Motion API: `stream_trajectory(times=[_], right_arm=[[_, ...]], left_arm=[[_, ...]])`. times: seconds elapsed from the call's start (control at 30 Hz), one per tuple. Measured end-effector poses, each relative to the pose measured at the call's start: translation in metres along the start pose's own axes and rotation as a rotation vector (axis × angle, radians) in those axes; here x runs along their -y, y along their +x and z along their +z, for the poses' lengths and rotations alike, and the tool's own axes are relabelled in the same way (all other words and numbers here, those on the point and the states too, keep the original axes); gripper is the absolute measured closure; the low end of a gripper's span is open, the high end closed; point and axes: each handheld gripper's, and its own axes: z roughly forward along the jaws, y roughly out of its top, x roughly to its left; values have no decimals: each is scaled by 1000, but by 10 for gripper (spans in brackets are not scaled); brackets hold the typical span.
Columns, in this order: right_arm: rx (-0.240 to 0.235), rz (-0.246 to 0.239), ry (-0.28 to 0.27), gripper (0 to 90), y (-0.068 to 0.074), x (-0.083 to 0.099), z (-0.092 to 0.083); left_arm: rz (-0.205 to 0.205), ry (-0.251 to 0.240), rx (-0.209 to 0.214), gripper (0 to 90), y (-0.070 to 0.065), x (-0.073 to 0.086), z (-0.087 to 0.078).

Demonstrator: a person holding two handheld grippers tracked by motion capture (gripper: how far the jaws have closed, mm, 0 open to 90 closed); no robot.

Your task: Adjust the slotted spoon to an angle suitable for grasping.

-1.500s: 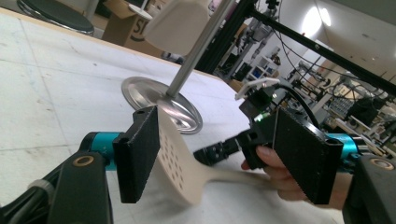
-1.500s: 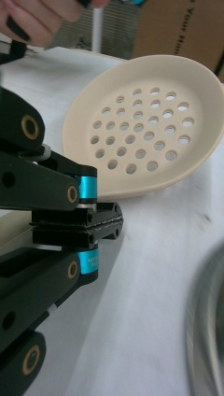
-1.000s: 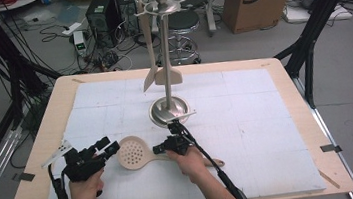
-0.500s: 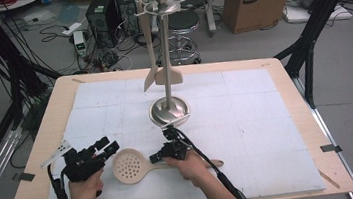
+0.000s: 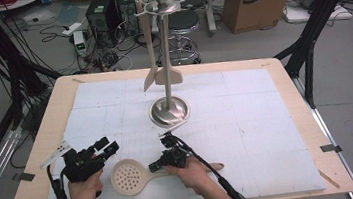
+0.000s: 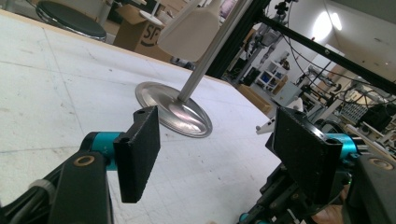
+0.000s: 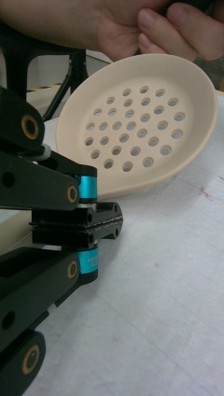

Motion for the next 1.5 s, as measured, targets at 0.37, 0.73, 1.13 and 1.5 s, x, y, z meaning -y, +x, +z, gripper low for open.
stream_trajectory(times=[0.37,0.73,1.13,1.5], right_arm=[[-9,9,-131,900,-4,29,-27],[-40,26,-174,900,-12,85,-62],[-27,91,-245,900,-28,136,-98],[22,103,-257,900,-39,134,-92]], left_arm=[[-16,-5,-7,328,3,1,-3],[-24,-14,-15,328,6,0,-5],[-21,-12,-15,328,4,0,-4],[-19,-14,-14,328,5,0,-5]])
